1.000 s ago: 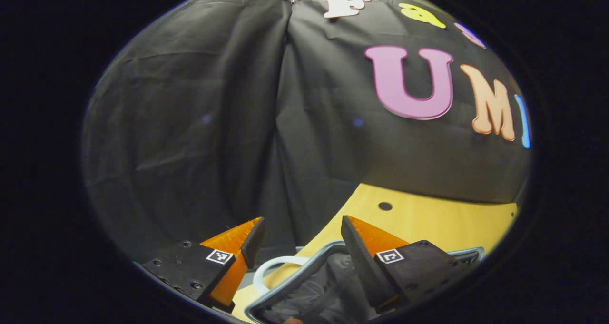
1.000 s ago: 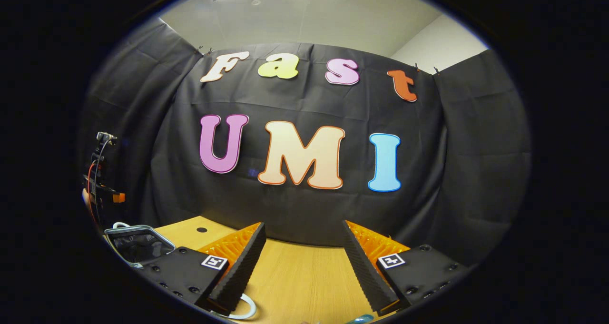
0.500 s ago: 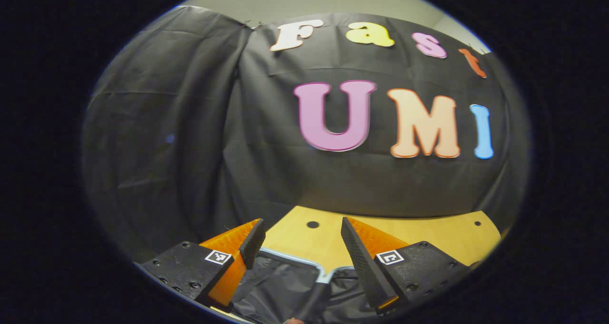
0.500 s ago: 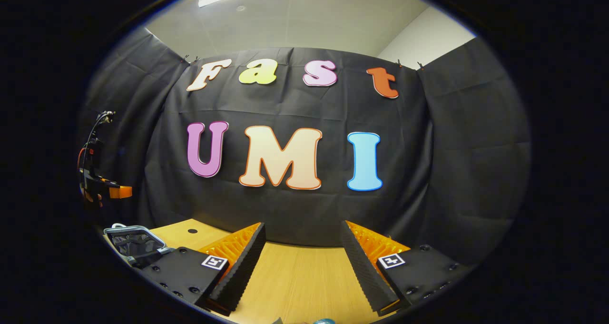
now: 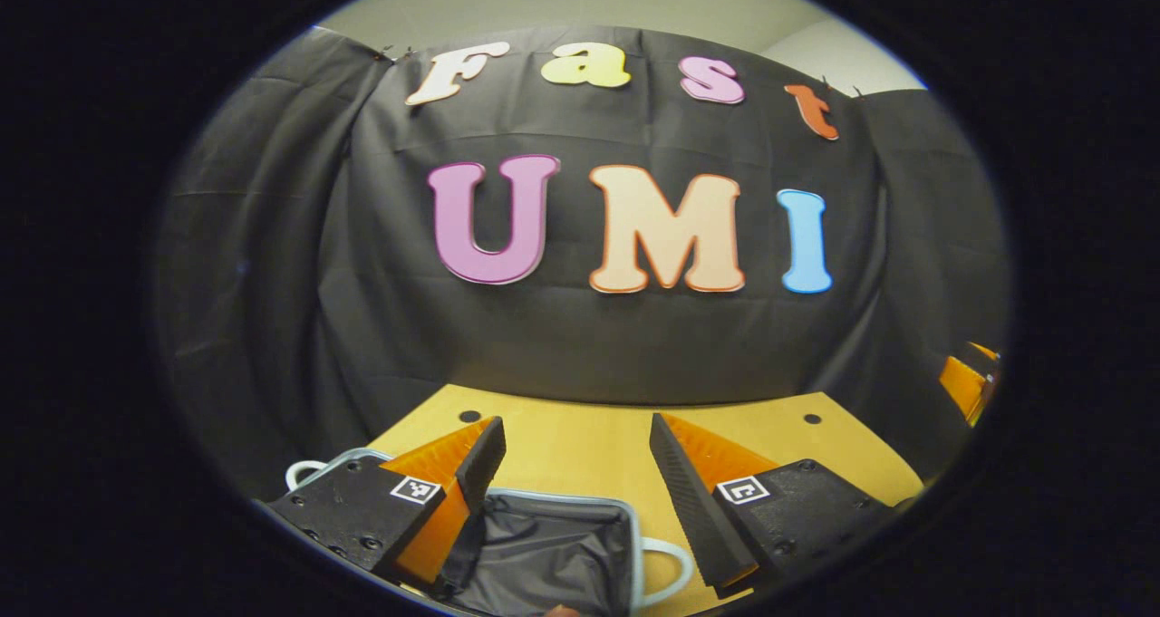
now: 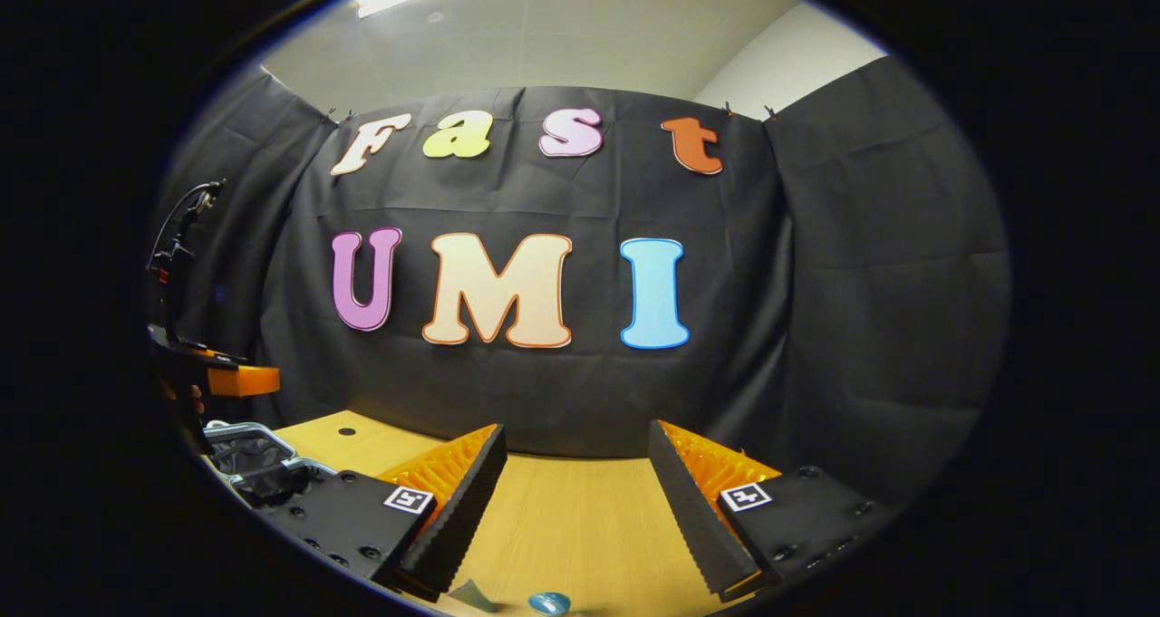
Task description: First open the suitcase, pack the skin care products into it, and then close the suitcase.
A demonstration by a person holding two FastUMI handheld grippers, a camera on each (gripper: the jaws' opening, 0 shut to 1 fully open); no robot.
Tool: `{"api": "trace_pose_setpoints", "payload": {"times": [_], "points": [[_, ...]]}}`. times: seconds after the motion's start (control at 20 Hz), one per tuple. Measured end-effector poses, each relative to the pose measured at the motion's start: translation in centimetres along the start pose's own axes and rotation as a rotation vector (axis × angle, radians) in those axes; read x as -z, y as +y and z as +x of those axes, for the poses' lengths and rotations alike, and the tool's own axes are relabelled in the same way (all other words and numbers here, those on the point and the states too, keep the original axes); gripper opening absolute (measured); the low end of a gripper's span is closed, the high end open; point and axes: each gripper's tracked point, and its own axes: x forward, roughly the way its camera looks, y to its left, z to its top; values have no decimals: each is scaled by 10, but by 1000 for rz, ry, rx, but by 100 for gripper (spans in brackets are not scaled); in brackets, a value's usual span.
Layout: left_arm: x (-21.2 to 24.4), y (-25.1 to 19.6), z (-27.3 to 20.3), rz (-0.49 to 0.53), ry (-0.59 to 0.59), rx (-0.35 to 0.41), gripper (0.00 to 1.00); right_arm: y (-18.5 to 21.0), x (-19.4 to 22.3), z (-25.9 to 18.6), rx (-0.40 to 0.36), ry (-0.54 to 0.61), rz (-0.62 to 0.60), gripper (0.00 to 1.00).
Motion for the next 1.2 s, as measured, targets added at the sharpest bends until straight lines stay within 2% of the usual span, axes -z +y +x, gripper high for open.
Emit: {"api": "trace_pose_setpoints", "payload": {"times": [0.25,0.5,0.7,0.95,1.2], "points": [[32,-69,-6,-10,67,103,94,-27,7,-12,1,15,-10,100],[79,-128,-15,-17,160,181,95,-50,14,-20,-5,25,-16,96],[116,-171,-24,-27,237,243,95,-67,19,-25,-11,32,-24,100],[164,-207,-30,-10,325,303,95,-80,33,-27,-16,64,-30,98],[222,-225,-33,-10,435,339,92,-84,46,-28,-21,87,-34,100]]}}
